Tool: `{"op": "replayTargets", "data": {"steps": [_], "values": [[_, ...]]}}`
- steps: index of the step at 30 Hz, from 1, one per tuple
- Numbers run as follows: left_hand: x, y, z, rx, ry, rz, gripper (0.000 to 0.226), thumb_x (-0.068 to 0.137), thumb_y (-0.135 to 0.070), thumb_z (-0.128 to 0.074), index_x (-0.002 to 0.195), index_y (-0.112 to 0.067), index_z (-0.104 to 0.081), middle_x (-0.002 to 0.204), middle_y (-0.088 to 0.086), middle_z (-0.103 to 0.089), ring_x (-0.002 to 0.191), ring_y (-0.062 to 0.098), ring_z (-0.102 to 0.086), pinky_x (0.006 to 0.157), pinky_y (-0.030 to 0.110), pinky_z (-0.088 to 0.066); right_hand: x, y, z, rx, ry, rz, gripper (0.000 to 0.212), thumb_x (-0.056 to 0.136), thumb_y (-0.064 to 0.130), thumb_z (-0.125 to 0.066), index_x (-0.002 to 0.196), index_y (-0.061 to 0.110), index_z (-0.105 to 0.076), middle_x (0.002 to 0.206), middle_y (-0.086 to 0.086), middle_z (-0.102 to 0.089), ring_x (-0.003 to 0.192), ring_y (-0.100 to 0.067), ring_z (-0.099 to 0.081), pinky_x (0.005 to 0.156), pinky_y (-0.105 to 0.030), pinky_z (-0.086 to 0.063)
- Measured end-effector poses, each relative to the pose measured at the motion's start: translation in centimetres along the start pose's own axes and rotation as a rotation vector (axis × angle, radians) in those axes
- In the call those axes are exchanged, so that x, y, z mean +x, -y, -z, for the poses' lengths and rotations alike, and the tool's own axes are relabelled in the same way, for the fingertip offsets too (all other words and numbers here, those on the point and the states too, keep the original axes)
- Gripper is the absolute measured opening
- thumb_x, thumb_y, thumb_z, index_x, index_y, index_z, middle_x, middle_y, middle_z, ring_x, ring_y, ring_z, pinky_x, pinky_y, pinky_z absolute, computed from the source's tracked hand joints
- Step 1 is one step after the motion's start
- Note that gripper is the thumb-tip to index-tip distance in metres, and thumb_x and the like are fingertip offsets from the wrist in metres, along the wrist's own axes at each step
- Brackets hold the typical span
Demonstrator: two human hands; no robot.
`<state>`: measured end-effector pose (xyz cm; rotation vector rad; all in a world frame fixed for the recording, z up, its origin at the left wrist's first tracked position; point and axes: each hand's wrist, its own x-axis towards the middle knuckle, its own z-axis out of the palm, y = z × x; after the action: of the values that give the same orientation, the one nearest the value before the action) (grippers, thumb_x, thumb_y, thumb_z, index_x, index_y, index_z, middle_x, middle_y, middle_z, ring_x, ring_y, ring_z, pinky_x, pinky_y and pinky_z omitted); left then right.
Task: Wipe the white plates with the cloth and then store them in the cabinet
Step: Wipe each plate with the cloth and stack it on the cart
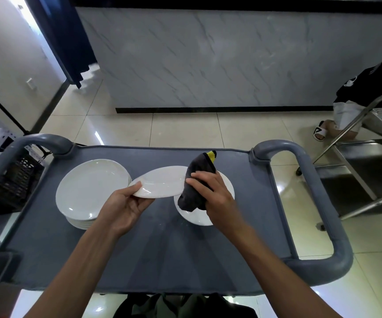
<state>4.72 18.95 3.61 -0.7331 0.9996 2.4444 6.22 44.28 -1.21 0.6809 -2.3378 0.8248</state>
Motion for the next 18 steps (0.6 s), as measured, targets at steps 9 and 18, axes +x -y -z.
{"op": "replayTargets", "data": {"steps": [9,18], "values": [[0.3,-0.7,-0.1,0.078,0.002,-0.029,0.026,0.1,-0.01,-0.052,0.121,0.003,-0.06,0.118,0.015,-0.072,0.102,0.026,-0.073,0.069,0.037,-0.062,-0.5,0.0,0.0,0.038,-0.004,-0.1,0.04,0.095,-0.001,-0.06,0.132,0.012,-0.062,0.135,-0.009,-0.056,0.123,-0.029,-0.054,0.106,-0.039,-0.044],[0.4,-0.4,0.2,0.222,0.052,-0.221,0.033,0.099,-0.018,-0.055,0.129,-0.007,-0.059,0.123,0.012,-0.071,0.107,0.027,-0.071,0.074,0.043,-0.062,0.8,1.7,1.8,0.418,-0.088,-0.567,0.06,0.081,-0.011,-0.052,0.122,0.031,-0.066,0.12,0.023,-0.065,0.115,-0.004,-0.059,0.092,-0.011,-0.044]]}}
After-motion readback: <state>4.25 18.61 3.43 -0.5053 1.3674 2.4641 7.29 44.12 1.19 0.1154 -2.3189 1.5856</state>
